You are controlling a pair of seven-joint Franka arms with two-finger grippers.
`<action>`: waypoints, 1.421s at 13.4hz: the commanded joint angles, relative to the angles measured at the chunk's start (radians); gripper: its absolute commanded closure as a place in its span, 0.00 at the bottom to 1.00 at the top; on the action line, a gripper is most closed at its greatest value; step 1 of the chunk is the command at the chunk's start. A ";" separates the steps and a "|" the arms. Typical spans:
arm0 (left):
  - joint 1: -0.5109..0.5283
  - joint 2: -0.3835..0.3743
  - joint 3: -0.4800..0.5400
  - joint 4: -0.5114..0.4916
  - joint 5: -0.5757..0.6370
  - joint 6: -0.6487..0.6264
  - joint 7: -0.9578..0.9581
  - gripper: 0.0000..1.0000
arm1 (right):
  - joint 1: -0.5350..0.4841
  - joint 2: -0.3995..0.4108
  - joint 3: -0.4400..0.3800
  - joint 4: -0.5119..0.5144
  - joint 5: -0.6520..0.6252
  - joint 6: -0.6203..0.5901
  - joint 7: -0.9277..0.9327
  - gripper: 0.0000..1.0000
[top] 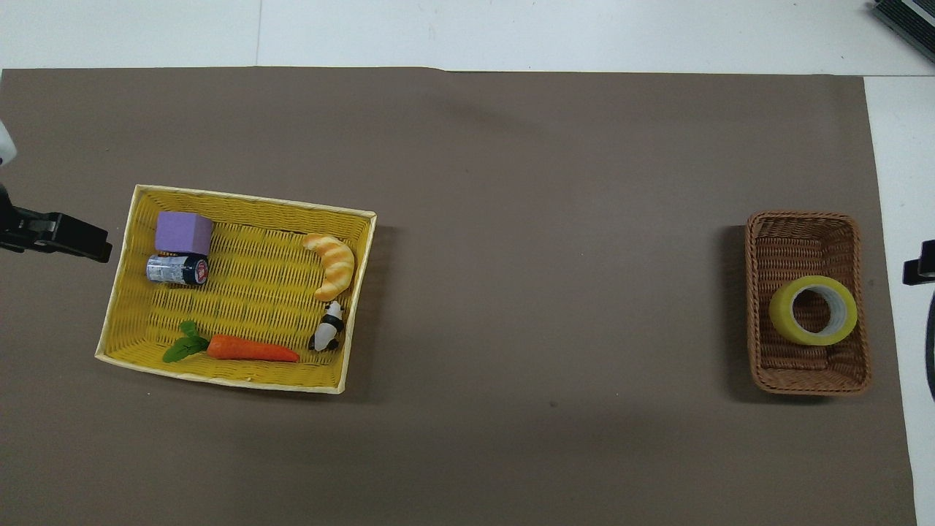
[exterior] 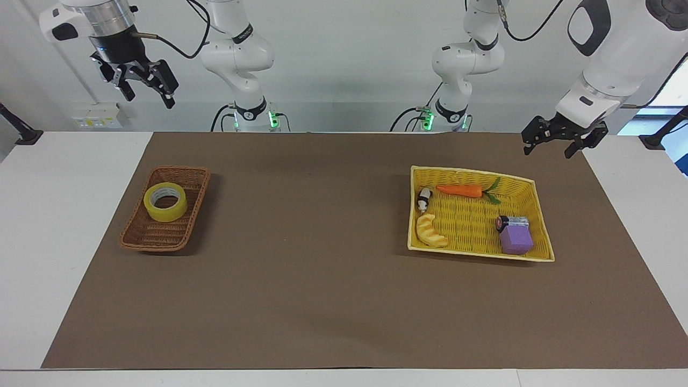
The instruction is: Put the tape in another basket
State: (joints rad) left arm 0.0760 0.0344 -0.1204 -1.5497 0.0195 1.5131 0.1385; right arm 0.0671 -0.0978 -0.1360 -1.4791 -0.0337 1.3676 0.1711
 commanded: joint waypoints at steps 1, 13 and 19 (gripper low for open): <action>0.007 -0.019 -0.004 -0.018 0.011 -0.011 0.004 0.00 | 0.005 -0.114 0.013 -0.175 -0.017 0.092 0.010 0.00; 0.007 -0.019 -0.004 -0.018 0.011 -0.011 0.004 0.00 | 0.003 -0.091 0.019 -0.148 -0.008 0.104 -0.068 0.00; 0.007 -0.019 -0.004 -0.018 0.011 -0.011 0.003 0.00 | -0.007 -0.092 0.019 -0.148 -0.009 0.088 -0.068 0.00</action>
State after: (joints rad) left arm 0.0760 0.0344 -0.1205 -1.5497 0.0195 1.5131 0.1385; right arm 0.0717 -0.1705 -0.1201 -1.6003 -0.0336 1.4449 0.1241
